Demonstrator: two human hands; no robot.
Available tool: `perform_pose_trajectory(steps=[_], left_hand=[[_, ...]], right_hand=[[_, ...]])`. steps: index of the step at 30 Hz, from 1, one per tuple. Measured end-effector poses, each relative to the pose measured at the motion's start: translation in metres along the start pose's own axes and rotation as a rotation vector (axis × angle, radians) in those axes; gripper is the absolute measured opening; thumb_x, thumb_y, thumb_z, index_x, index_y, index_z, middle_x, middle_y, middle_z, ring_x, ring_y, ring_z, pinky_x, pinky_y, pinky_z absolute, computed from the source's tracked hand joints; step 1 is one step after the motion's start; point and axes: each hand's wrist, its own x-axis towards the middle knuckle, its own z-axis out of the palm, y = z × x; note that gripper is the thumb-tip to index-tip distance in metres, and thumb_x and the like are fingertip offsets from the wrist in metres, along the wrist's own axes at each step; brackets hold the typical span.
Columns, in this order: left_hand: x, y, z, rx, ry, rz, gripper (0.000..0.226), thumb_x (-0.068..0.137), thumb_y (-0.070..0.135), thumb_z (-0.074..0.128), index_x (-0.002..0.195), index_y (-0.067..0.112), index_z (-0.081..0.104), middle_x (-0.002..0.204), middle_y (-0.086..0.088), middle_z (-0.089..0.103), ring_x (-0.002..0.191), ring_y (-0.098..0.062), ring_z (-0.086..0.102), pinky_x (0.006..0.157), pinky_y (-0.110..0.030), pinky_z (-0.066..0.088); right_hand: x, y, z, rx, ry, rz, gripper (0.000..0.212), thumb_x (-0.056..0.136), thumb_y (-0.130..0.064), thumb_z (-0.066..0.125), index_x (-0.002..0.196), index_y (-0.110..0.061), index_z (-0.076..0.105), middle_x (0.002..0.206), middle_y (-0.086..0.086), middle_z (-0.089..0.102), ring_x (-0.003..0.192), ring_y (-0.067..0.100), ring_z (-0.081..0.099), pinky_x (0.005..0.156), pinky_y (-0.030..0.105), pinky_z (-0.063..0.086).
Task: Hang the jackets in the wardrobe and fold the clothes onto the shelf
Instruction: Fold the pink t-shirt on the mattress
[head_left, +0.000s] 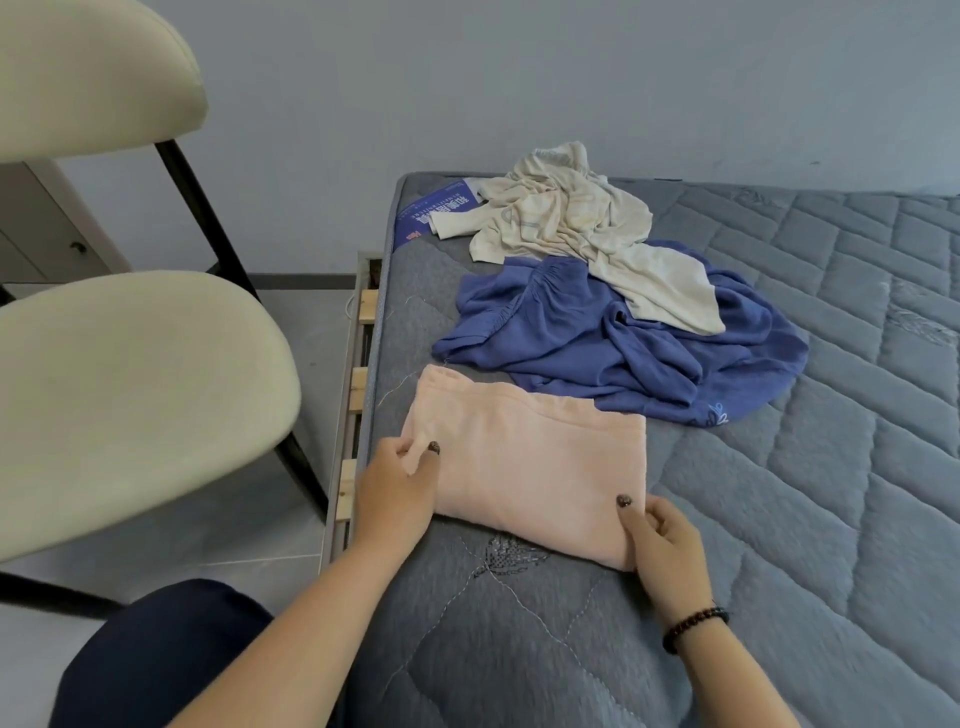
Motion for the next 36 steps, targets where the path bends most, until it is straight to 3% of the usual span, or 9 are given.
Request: perform_pose_trajectory(steps=[6, 11, 19, 22, 25, 27, 30, 32, 36], left_hand=[[-0.023, -0.006, -0.011, 0.008, 0.085, 0.198, 0.004, 0.098, 0.022, 0.047, 0.097, 0.019, 0.044, 0.085, 0.006, 0.056, 0.073, -0.006, 0.05, 0.056, -0.024, 0.034], [-0.039, -0.03, -0.015, 0.138, 0.099, 0.105, 0.009, 0.099, 0.027, 0.044, 0.095, 0.02, 0.04, 0.075, 0.005, 0.055, 0.067, -0.009, 0.05, 0.054, -0.03, 0.037], [-0.02, -0.016, -0.01, 0.258, 0.103, 0.135, 0.018, 0.099, 0.037, 0.043, 0.096, 0.02, 0.039, 0.079, 0.007, 0.052, 0.067, -0.015, 0.044, 0.062, -0.032, 0.033], [-0.018, -0.011, -0.009, 0.405, 0.17, 0.227, 0.012, 0.096, 0.028, 0.049, 0.098, 0.017, 0.043, 0.086, 0.002, 0.056, 0.071, -0.018, 0.047, 0.064, -0.032, 0.034], [-0.015, -0.009, 0.001, 0.532, 0.213, 0.537, 0.027, 0.084, 0.013, 0.06, 0.11, 0.01, 0.054, 0.106, -0.006, 0.059, 0.092, -0.026, 0.056, 0.074, -0.035, 0.042], [-0.015, -0.01, 0.018, 0.592, 0.101, 0.698, 0.042, 0.087, 0.015, 0.055, 0.129, 0.008, 0.052, 0.132, -0.011, 0.054, 0.122, -0.03, 0.052, 0.097, -0.044, 0.045], [-0.017, -0.013, 0.035, 0.751, -0.114, 0.716, 0.06, 0.093, 0.036, 0.017, 0.147, 0.017, 0.036, 0.157, -0.008, 0.027, 0.146, -0.024, 0.021, 0.119, -0.045, 0.013], [-0.011, -0.02, 0.037, 0.791, -0.207, 0.673, 0.074, 0.085, 0.043, -0.004, 0.153, 0.024, 0.016, 0.162, 0.0, 0.006, 0.149, -0.017, -0.002, 0.118, -0.04, -0.01], [-0.002, -0.029, 0.033, 0.768, -0.211, 0.626, 0.075, 0.082, 0.053, -0.002, 0.153, 0.029, 0.002, 0.159, 0.005, -0.014, 0.147, -0.014, -0.016, 0.114, -0.036, -0.02]], right_hand=[[-0.003, -0.027, 0.015, -0.179, 0.211, -0.23, 0.014, 0.099, -0.023, 0.047, 0.086, -0.018, 0.049, 0.067, -0.003, 0.055, 0.061, 0.01, 0.049, 0.049, 0.013, 0.036], [-0.003, -0.016, 0.017, -0.375, 0.037, -0.018, 0.019, 0.099, -0.022, 0.044, 0.091, -0.007, 0.053, 0.074, 0.006, 0.06, 0.063, 0.017, 0.053, 0.049, 0.026, 0.034], [-0.006, -0.014, 0.008, -0.289, 0.186, 0.135, 0.019, 0.095, -0.017, 0.05, 0.085, -0.003, 0.056, 0.075, 0.003, 0.057, 0.071, 0.018, 0.051, 0.054, 0.023, 0.03], [-0.008, -0.022, 0.01, -0.33, 0.177, 0.141, 0.011, 0.092, -0.011, 0.051, 0.099, -0.005, 0.056, 0.092, 0.008, 0.061, 0.079, 0.02, 0.053, 0.058, 0.023, 0.034], [-0.009, -0.025, 0.021, -0.575, 0.301, -0.163, 0.048, 0.082, 0.002, 0.054, 0.129, -0.005, 0.047, 0.124, 0.014, 0.052, 0.105, 0.028, 0.051, 0.085, 0.039, 0.045], [-0.007, -0.025, 0.038, -0.749, 0.285, -0.486, 0.059, 0.076, 0.005, 0.057, 0.134, -0.004, 0.047, 0.132, 0.018, 0.05, 0.116, 0.034, 0.05, 0.093, 0.047, 0.045], [-0.008, -0.023, 0.064, -0.955, -0.04, -0.668, 0.054, 0.085, -0.012, 0.04, 0.139, -0.016, 0.045, 0.148, 0.011, 0.04, 0.138, 0.03, 0.036, 0.111, 0.043, 0.023], [-0.007, -0.018, 0.073, -1.06, -0.226, -0.667, 0.063, 0.089, -0.034, 0.01, 0.15, -0.024, 0.025, 0.159, -0.002, 0.011, 0.148, 0.022, 0.01, 0.117, 0.034, -0.004], [0.004, -0.005, 0.064, -1.181, -0.207, -0.491, 0.076, 0.083, -0.061, -0.013, 0.151, -0.028, -0.012, 0.156, -0.008, -0.024, 0.144, 0.011, -0.02, 0.115, 0.038, -0.018]])
